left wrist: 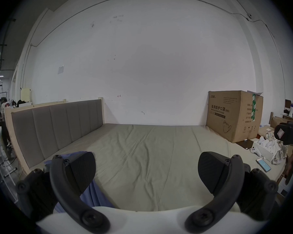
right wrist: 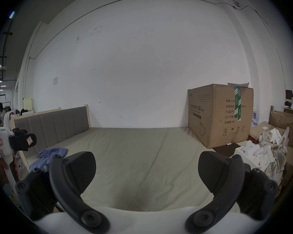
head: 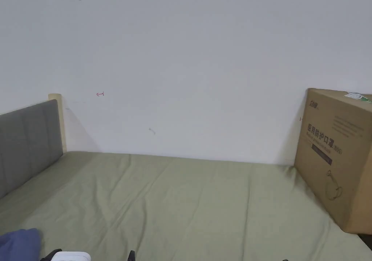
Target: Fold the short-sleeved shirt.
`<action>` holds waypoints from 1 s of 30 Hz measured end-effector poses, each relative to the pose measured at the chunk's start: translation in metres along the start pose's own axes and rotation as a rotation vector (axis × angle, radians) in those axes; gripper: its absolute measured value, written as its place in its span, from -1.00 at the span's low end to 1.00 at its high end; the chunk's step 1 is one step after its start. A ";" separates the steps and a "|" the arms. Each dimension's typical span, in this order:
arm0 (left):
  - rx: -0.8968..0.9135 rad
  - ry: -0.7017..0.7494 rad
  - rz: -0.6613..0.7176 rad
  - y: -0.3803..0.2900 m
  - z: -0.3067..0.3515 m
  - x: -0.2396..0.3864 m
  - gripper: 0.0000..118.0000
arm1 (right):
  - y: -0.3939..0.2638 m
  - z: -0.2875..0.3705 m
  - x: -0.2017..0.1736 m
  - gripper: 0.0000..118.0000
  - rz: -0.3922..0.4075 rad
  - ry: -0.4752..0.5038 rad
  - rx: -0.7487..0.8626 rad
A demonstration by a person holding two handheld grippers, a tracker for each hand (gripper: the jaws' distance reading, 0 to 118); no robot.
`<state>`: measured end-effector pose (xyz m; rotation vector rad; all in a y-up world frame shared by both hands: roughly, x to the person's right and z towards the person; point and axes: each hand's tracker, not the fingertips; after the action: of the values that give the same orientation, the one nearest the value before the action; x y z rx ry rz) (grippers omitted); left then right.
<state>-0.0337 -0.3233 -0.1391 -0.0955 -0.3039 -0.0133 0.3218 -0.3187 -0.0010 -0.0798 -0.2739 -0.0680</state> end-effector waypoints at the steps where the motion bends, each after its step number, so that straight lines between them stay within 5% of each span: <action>1: 0.001 0.000 -0.002 -0.001 0.000 0.001 1.00 | 0.000 0.000 0.000 1.00 0.002 -0.001 0.000; 14: -0.007 -0.007 0.007 -0.002 0.000 0.002 0.96 | -0.002 0.004 -0.003 0.97 0.023 0.003 0.000; 15: 0.003 -0.010 0.006 -0.002 0.003 0.002 0.73 | -0.002 0.007 -0.005 0.85 0.033 0.010 0.003; 16: 0.030 -0.005 0.000 -0.002 0.006 0.004 0.34 | -0.002 0.009 -0.007 0.50 0.044 0.014 0.013; 18: 0.069 0.034 -0.050 -0.002 0.009 0.009 -0.88 | -0.001 0.014 -0.012 -0.98 0.074 0.015 0.043; 20: 0.075 0.041 -0.047 -0.001 0.009 0.010 -0.92 | -0.001 0.021 -0.013 -0.98 0.117 -0.100 0.076; 22: 0.056 -0.004 -0.031 0.002 0.009 0.010 -0.96 | 0.004 0.026 -0.005 -0.98 0.075 -0.003 0.059; 30: 0.034 -0.012 -0.049 0.002 0.007 0.008 -1.00 | 0.001 0.020 -0.017 -1.00 0.127 -0.046 0.022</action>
<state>-0.0280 -0.3204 -0.1306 -0.0547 -0.3180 -0.0562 0.3002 -0.3151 0.0135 -0.0767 -0.3147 0.0630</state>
